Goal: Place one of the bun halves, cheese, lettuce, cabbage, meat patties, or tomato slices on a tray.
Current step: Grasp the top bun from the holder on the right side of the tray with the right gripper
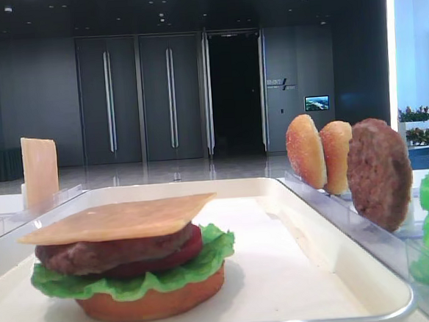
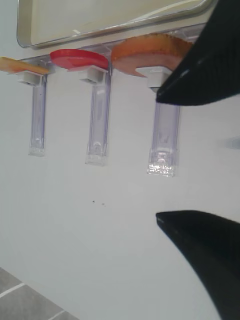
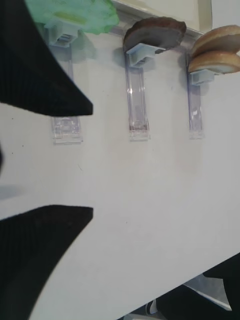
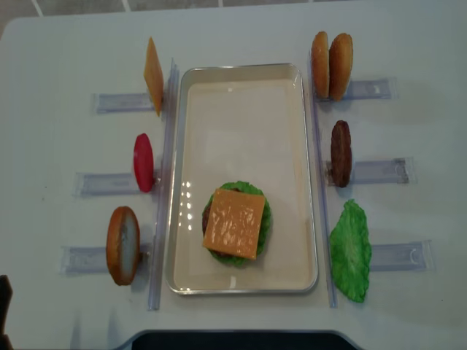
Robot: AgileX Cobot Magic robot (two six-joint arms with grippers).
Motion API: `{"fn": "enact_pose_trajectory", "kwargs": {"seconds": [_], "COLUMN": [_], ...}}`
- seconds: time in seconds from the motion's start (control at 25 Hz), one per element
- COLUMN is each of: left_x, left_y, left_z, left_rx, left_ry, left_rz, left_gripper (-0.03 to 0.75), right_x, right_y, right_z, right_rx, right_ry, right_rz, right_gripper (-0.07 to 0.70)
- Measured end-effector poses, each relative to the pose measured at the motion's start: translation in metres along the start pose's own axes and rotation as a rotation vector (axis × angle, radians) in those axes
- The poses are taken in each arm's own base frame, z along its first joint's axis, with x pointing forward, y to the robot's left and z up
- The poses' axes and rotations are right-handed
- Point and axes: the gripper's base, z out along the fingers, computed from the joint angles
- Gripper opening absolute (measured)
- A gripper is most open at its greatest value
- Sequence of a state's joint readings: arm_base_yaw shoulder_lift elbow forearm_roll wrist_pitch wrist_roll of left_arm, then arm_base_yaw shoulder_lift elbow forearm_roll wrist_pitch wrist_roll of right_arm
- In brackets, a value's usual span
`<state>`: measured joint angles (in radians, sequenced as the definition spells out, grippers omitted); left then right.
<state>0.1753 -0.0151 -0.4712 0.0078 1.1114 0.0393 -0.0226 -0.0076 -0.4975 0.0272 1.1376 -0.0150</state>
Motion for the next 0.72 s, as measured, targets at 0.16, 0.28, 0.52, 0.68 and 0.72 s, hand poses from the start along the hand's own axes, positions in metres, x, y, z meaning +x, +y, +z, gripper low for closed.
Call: {"fn": "enact_pose_trajectory", "kwargs": {"seconds": [0.16,0.28,0.52,0.68,0.72], "left_x": [0.0000,0.0000,0.0000,0.0000,0.0000], "left_y": [0.0000,0.0000,0.0000,0.0000,0.0000], "left_z": [0.0000,0.0000,0.0000,0.0000,0.0000], "left_rx": [0.000,0.000,0.000,0.000,0.000], "left_ry": [0.000,0.000,0.000,0.000,0.000], "left_rz": [0.000,0.000,0.000,0.000,0.000], "left_gripper": [0.502,0.502,0.502,0.502,0.502], "right_x": [0.0000,0.0000,0.0000,0.0000,0.0000], "right_y": [0.0000,0.0000,0.0000,0.0000,0.0000], "right_z": [0.0000,0.0000,0.0000,0.0000,0.0000], "right_rx": [0.000,0.000,0.000,0.000,0.000], "right_ry": [0.000,0.000,0.000,0.000,0.000], "right_rz": [0.000,0.000,0.000,0.000,0.000], "right_gripper": [0.408,0.408,0.408,0.408,0.408]}}
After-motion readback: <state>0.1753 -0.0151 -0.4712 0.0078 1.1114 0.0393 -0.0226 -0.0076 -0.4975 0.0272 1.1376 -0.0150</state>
